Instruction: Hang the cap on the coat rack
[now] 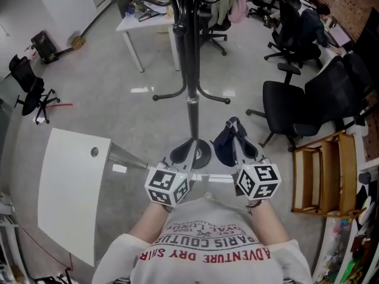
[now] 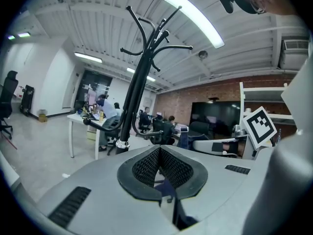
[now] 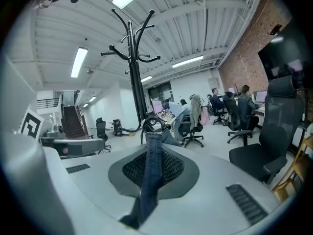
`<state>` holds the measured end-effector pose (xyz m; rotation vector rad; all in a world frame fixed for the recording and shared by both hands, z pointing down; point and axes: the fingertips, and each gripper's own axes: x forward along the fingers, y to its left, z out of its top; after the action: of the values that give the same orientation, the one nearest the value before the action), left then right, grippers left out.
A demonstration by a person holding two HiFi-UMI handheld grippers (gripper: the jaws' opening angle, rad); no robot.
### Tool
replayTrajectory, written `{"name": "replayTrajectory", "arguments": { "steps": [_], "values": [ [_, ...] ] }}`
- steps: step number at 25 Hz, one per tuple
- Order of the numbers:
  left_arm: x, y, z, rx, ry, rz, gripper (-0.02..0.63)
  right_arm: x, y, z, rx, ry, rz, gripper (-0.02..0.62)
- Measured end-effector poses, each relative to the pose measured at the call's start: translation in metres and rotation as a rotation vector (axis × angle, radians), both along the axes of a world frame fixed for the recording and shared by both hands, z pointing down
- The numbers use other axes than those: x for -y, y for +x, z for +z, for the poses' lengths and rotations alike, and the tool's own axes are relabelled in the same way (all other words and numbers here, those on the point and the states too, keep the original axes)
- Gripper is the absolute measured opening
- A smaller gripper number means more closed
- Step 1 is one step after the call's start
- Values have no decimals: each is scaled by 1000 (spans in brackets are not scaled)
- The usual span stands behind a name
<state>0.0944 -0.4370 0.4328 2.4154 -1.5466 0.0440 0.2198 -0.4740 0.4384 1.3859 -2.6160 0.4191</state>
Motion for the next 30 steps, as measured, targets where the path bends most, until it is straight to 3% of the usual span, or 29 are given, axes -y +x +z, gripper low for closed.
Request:
{"name": "replayTrajectory", "arguments": {
  "steps": [12,30],
  "values": [
    [37,-9,21,1,-56,-146,5,73,-11,4,1,1,-129,20],
    [59,-12,32,20,-91,-171,5,114,-30,42,-13,-57,-182,20]
  ]
}}
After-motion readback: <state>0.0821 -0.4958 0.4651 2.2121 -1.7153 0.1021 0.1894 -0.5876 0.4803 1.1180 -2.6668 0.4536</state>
